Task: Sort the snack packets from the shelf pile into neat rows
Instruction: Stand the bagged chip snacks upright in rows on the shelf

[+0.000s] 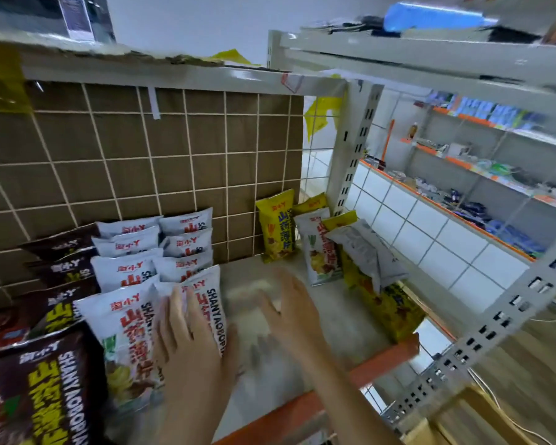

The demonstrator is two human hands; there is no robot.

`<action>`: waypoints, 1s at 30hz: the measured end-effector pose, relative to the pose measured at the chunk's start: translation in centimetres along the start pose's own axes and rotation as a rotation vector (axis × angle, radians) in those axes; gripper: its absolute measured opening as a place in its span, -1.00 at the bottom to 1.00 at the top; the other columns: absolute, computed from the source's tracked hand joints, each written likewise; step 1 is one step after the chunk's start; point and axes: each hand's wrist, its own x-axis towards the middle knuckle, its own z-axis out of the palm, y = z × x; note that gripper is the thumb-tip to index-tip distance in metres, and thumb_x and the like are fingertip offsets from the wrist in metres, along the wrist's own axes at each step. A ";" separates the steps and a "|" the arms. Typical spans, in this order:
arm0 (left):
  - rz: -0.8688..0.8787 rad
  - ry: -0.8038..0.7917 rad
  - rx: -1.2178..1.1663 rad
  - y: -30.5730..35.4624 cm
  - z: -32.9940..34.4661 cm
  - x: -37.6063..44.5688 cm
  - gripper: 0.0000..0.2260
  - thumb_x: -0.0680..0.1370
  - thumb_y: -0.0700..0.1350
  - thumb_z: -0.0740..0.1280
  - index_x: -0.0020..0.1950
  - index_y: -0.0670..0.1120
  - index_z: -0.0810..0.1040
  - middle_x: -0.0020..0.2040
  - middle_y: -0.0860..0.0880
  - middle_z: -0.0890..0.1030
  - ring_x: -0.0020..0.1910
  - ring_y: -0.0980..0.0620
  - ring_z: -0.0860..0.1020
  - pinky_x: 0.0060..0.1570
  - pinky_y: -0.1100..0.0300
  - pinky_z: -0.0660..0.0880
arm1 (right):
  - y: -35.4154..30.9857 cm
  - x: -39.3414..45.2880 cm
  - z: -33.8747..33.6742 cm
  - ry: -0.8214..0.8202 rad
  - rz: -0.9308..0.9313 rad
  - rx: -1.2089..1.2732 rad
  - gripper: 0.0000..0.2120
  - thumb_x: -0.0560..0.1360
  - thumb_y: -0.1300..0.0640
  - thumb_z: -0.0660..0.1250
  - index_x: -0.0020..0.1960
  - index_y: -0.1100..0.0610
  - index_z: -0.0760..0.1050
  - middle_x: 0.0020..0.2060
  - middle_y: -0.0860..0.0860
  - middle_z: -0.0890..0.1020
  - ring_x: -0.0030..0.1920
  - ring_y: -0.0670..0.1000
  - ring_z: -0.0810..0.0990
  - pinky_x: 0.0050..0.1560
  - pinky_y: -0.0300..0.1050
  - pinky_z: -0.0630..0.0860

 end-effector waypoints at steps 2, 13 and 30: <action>0.135 0.015 -0.035 3.5 0.5 1.0 -0.39 0.49 0.14 0.11 0.36 -0.28 0.32 0.30 -0.27 0.45 0.33 -0.22 0.29 0.32 -0.11 0.28 | 2.4 0.5 -2.9 0.145 0.038 -0.159 -0.48 0.58 -0.12 0.14 0.46 0.11 0.21 0.36 0.04 0.39 0.36 0.05 0.34 0.30 -0.08 0.31; 0.233 -0.492 0.196 17.3 12.8 8.9 -0.53 0.57 -0.21 -0.17 0.45 -0.30 0.17 0.31 -0.29 0.37 0.26 -0.25 0.40 0.28 -0.04 0.31 | 9.2 7.1 -10.2 0.168 0.303 -0.756 -0.54 0.64 0.02 0.05 0.47 0.20 0.12 0.40 0.16 0.26 0.37 0.18 0.25 0.31 0.06 0.24; -0.661 -0.685 -0.724 17.0 19.1 12.7 -0.32 0.48 0.14 0.36 0.41 -0.28 0.28 0.33 -0.25 0.43 0.27 -0.26 0.43 0.23 -0.05 0.40 | 13.1 9.2 -9.4 0.273 0.345 -0.450 -0.50 0.53 0.07 0.27 0.40 0.04 0.17 0.22 0.13 0.38 0.24 0.16 0.37 0.06 0.00 0.46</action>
